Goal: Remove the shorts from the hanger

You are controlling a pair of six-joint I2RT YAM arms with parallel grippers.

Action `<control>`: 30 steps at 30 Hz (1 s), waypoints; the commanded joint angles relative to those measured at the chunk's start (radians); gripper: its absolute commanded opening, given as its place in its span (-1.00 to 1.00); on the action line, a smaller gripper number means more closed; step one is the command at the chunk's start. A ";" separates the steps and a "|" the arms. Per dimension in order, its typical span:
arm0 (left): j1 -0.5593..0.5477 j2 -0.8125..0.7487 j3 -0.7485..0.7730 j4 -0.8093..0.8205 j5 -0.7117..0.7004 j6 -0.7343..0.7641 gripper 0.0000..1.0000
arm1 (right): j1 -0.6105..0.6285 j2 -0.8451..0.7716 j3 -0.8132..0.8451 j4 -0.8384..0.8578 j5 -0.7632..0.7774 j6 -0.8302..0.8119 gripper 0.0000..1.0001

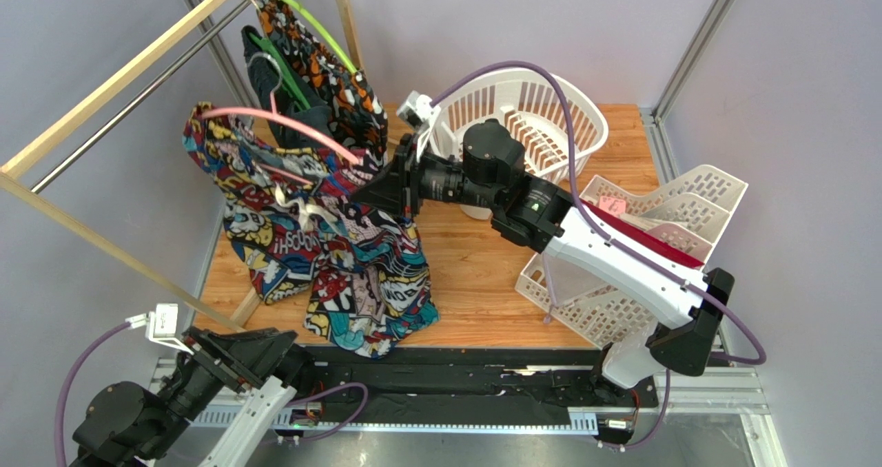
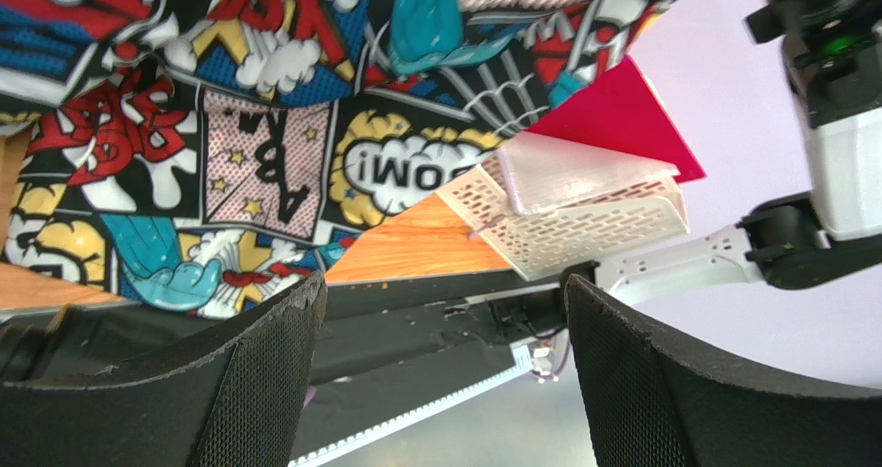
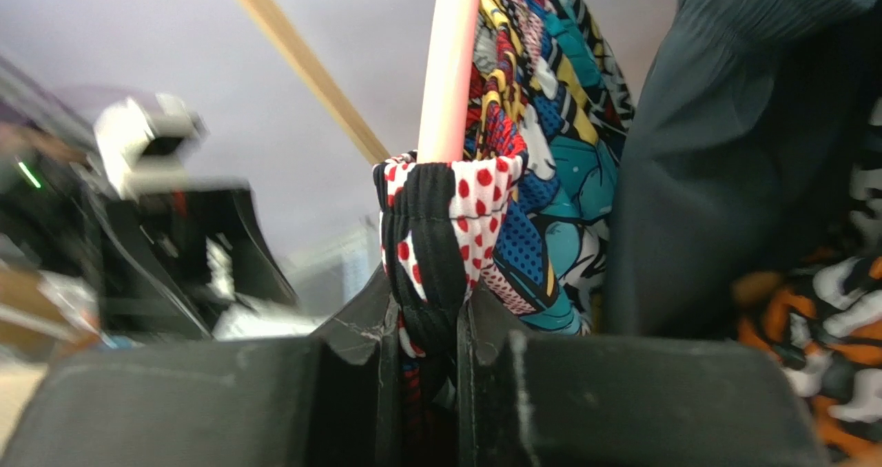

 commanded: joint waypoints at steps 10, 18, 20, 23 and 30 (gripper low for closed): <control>-0.002 0.349 0.141 0.363 0.167 0.119 0.75 | 0.004 -0.204 -0.361 0.022 -0.194 -0.361 -1.00; -0.002 0.549 0.282 0.351 0.039 0.269 0.24 | 0.004 -0.313 -0.476 0.046 -0.162 -0.329 -1.00; -0.002 0.590 0.282 0.351 0.039 0.283 0.15 | 0.004 -0.314 -0.452 0.012 -0.173 -0.318 -1.00; -0.002 0.615 0.253 0.366 0.048 0.291 -0.04 | 0.004 -0.308 -0.426 -0.020 -0.213 -0.288 -1.00; -0.002 0.618 0.196 0.417 0.038 0.358 0.15 | 0.004 -0.311 -0.429 -0.051 -0.228 -0.228 -1.00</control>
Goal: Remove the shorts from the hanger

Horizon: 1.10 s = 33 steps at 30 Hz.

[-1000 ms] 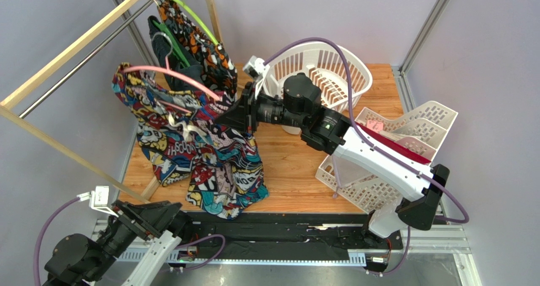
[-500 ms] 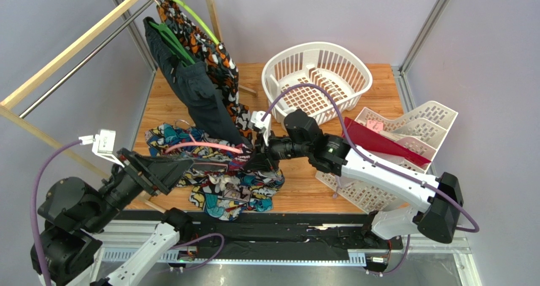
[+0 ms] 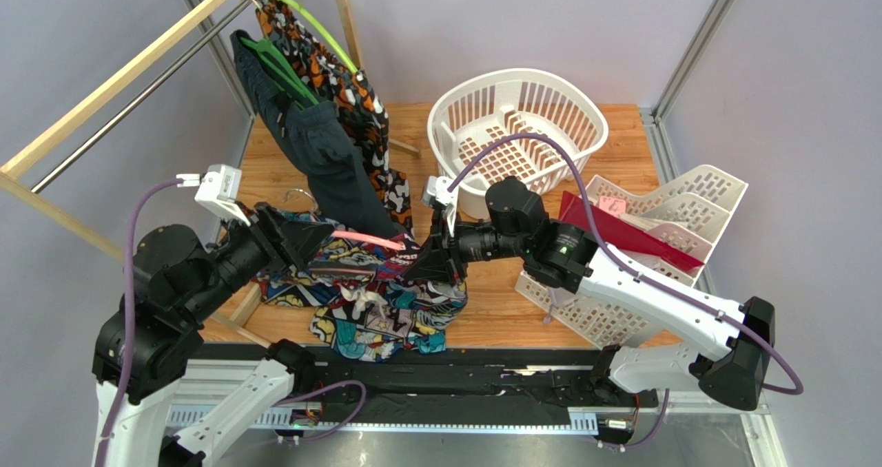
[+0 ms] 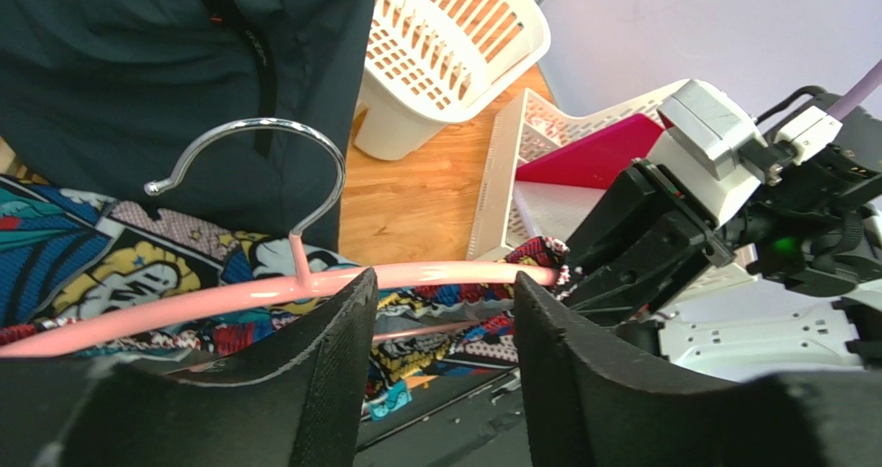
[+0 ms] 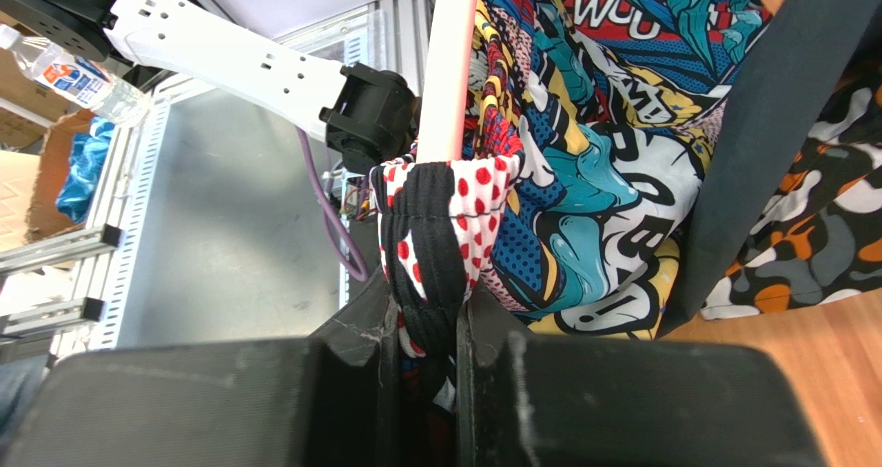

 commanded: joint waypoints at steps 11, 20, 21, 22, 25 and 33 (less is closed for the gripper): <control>-0.002 0.080 0.058 -0.085 -0.147 0.159 0.04 | 0.004 -0.054 0.067 0.074 -0.026 0.089 -1.00; -0.002 0.109 0.038 -0.062 -0.192 0.181 -0.06 | 0.004 -0.065 0.058 0.107 -0.036 0.127 -1.00; -0.002 0.112 0.037 -0.061 -0.190 0.181 -0.07 | 0.004 -0.063 0.056 0.113 -0.039 0.137 -1.00; -0.002 0.117 0.028 -0.059 -0.190 0.179 -0.07 | 0.002 -0.063 0.053 0.123 -0.042 0.141 -1.00; -0.003 0.116 -0.003 -0.045 -0.186 0.173 -0.08 | 0.004 -0.063 0.049 0.154 -0.051 0.166 -1.00; -0.002 0.148 -0.031 0.056 -0.161 0.182 -0.62 | 0.032 -0.042 0.067 0.115 -0.037 0.135 -1.00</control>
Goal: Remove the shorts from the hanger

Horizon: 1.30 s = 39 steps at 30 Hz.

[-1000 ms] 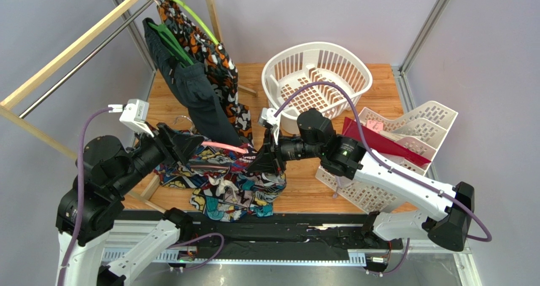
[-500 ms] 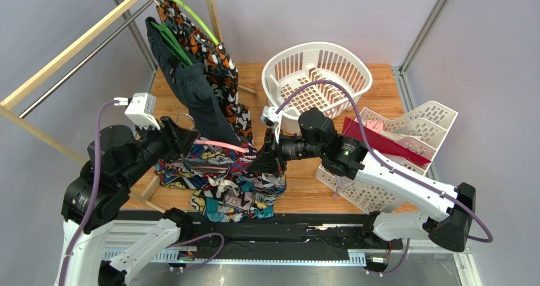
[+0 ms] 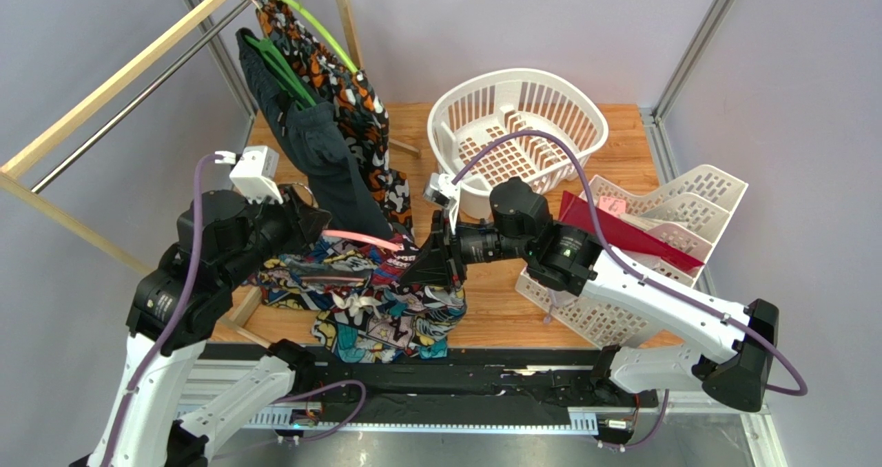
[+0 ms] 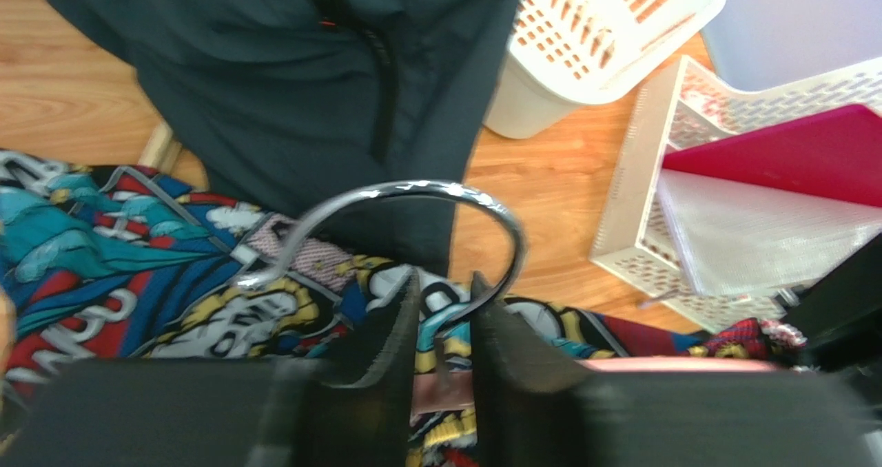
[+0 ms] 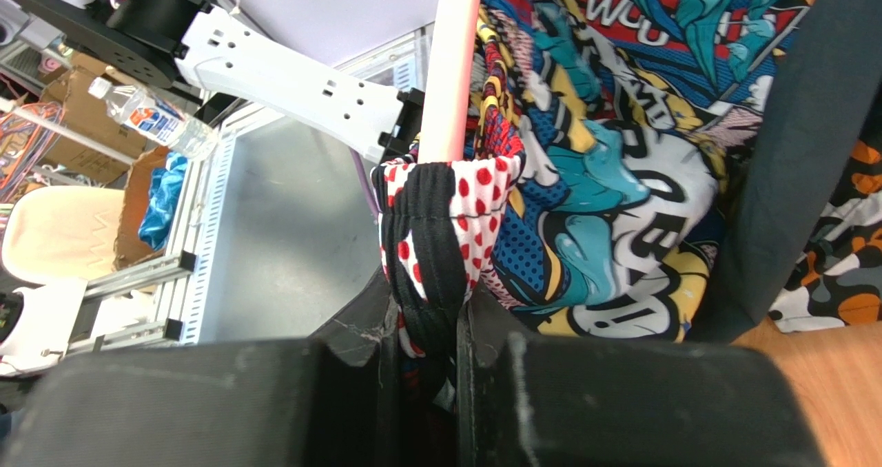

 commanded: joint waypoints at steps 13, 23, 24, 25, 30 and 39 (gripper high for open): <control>-0.002 -0.024 -0.025 0.252 -0.123 0.078 -1.00 | 0.015 0.019 0.322 -0.416 0.575 0.135 0.18; -0.002 -0.153 -0.169 0.282 -0.183 0.011 -1.00 | 0.104 0.065 0.380 -0.362 0.677 0.212 0.18; -0.002 -0.165 -0.175 0.278 -0.179 0.000 -1.00 | 0.134 0.081 0.389 -0.361 0.699 0.202 0.18; -0.002 -0.168 -0.180 0.280 -0.175 -0.005 -1.00 | 0.148 0.088 0.399 -0.362 0.722 0.199 0.18; -0.002 -0.194 -0.202 0.277 -0.149 -0.020 -1.00 | 0.177 0.133 0.420 -0.351 0.839 0.195 0.18; -0.002 -0.282 -0.241 0.304 -0.042 0.031 -1.00 | 0.177 0.249 0.511 -0.397 0.939 0.128 0.18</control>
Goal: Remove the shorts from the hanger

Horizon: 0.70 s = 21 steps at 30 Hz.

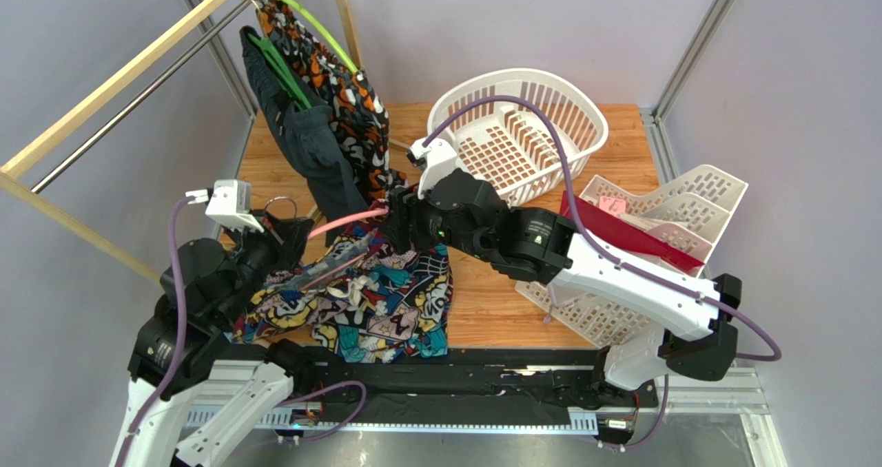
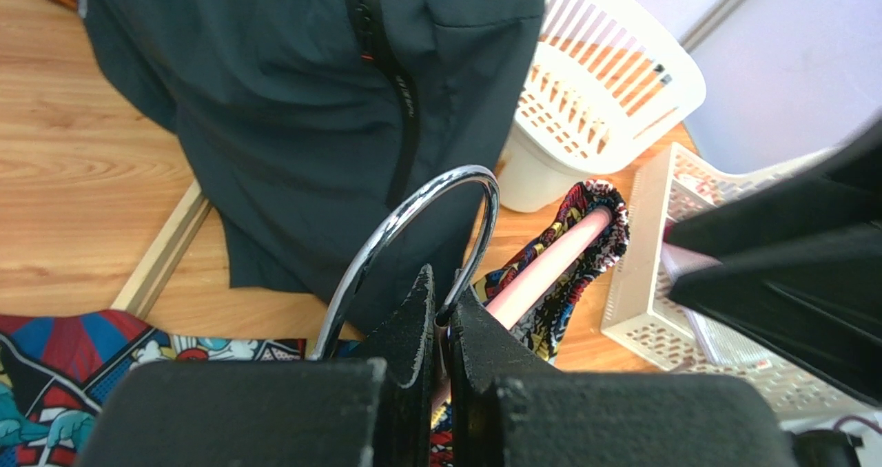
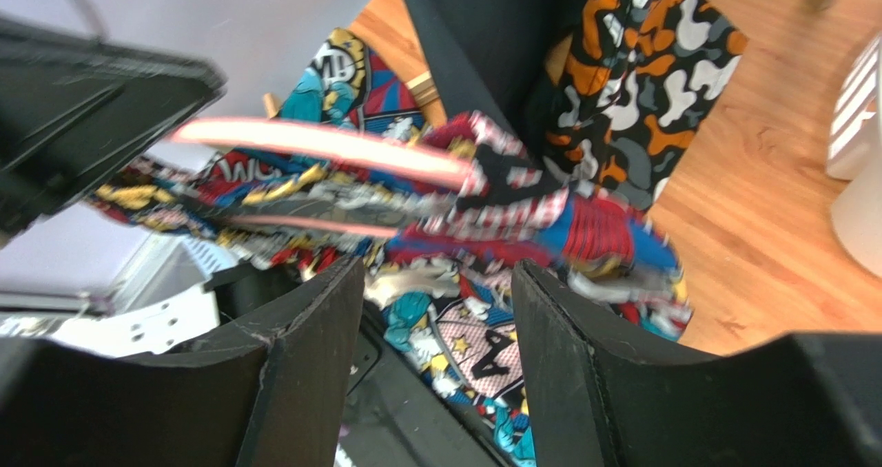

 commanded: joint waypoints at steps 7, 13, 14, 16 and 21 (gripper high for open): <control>0.003 -0.063 -0.011 0.092 0.114 0.055 -1.00 | 0.000 0.055 0.082 -0.011 0.110 -0.058 0.12; 0.003 -0.027 -0.009 0.112 0.175 0.061 -1.00 | -0.001 0.065 0.079 -0.011 0.144 -0.061 -0.07; 0.003 -0.023 -0.008 0.115 0.180 0.061 -1.00 | -0.001 0.065 0.074 -0.011 0.150 -0.060 -0.16; 0.003 -0.021 -0.009 0.123 0.183 0.058 -1.00 | -0.001 0.063 0.068 -0.011 0.179 -0.055 -0.23; 0.003 -0.014 -0.015 0.140 0.197 0.052 -1.00 | -0.001 0.058 0.045 -0.010 0.211 -0.035 -0.38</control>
